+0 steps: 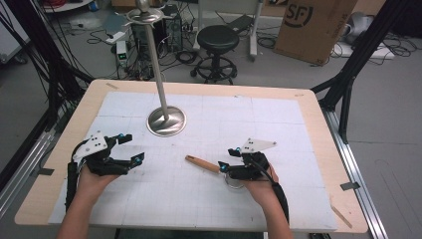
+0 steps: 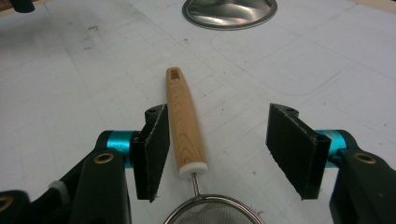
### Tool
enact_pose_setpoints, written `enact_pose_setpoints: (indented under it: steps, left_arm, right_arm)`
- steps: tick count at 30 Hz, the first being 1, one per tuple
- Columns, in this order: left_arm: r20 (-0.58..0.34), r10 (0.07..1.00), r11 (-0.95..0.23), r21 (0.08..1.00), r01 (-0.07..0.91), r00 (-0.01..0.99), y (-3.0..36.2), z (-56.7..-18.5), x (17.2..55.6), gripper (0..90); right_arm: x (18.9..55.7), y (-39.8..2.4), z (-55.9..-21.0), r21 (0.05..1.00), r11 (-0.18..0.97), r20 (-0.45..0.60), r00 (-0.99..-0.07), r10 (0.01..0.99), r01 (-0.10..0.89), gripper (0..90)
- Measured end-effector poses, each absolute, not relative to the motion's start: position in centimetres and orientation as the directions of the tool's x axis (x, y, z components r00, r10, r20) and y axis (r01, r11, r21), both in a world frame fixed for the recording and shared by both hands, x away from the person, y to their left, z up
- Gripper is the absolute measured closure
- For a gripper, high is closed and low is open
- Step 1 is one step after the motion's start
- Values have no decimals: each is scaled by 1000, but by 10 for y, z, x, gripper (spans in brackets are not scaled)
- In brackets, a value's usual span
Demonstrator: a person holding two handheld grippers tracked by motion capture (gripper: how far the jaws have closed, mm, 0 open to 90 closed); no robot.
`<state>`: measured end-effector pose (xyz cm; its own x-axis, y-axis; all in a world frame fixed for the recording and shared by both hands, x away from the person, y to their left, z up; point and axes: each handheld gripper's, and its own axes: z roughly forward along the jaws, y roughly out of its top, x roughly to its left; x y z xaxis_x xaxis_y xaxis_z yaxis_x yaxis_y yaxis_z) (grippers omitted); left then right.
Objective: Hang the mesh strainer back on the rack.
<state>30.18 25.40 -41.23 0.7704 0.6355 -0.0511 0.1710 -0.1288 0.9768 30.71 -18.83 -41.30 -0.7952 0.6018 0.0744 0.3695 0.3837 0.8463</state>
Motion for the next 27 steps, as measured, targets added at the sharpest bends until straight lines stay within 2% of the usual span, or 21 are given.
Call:
enact_pose_setpoints:
  steps: [10,21,27]
  left_arm:
    - [-41,640,-138,976,167,768,255,-411,300,161]
    - [-38,641,-141,976,166,767,255,-410,297,162]
    - [-41,643,-133,977,164,765,255,-409,299,161]
  right_arm:
    - [311,-174,-414,819,442,48,-812,582,365,390]
    - [318,-160,-415,737,549,34,-832,553,394,396]
    - [321,-151,-418,678,619,21,-851,524,397,480]
